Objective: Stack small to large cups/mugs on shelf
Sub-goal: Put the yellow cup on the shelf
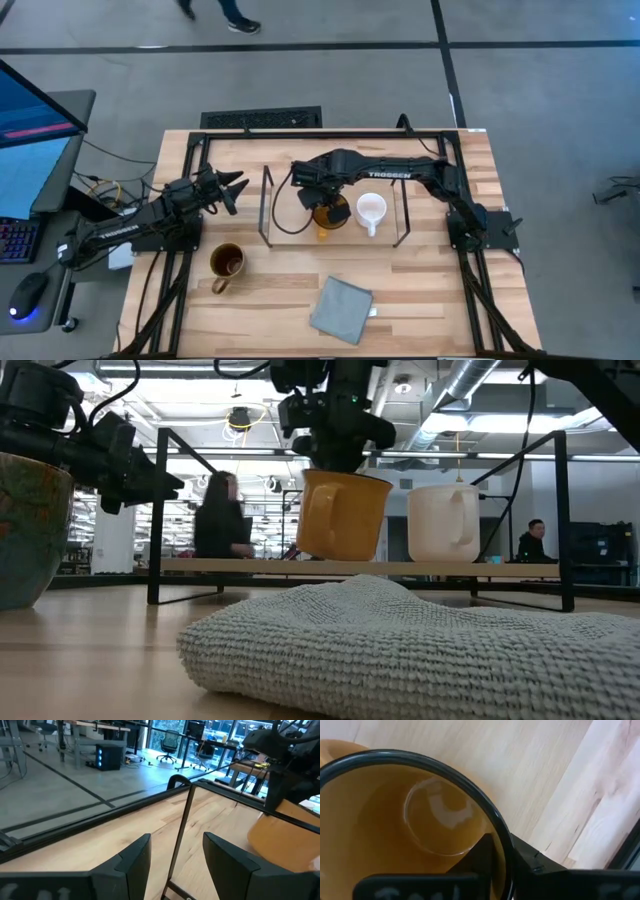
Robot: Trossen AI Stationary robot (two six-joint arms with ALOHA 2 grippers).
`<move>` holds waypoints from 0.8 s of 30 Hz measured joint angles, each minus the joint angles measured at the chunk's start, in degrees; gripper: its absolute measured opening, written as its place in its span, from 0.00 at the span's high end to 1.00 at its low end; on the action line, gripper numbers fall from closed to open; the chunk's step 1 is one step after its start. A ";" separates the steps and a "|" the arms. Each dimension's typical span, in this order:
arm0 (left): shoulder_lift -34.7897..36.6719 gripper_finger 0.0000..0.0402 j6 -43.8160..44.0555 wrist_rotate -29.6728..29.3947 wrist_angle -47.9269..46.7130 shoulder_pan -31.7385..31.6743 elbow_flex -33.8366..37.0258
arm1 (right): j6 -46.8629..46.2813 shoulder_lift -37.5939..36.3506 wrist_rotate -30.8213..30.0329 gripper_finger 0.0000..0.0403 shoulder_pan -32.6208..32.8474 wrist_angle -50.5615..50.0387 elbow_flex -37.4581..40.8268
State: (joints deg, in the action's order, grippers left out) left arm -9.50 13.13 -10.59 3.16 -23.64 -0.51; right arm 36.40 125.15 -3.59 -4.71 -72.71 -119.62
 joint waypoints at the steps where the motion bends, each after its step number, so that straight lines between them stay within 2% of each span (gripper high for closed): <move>1: -0.02 0.57 0.00 0.00 0.00 0.00 0.00 | 0.01 0.04 -0.04 0.85 0.00 0.16 0.01; 24: 0.00 0.57 0.00 -0.04 0.00 0.00 0.00 | 0.53 0.06 -1.37 0.82 0.11 -0.03 0.03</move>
State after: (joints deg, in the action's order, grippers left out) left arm -9.50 13.13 -10.63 3.16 -23.64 -0.51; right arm 36.93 125.21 -4.96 -4.60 -72.75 -119.59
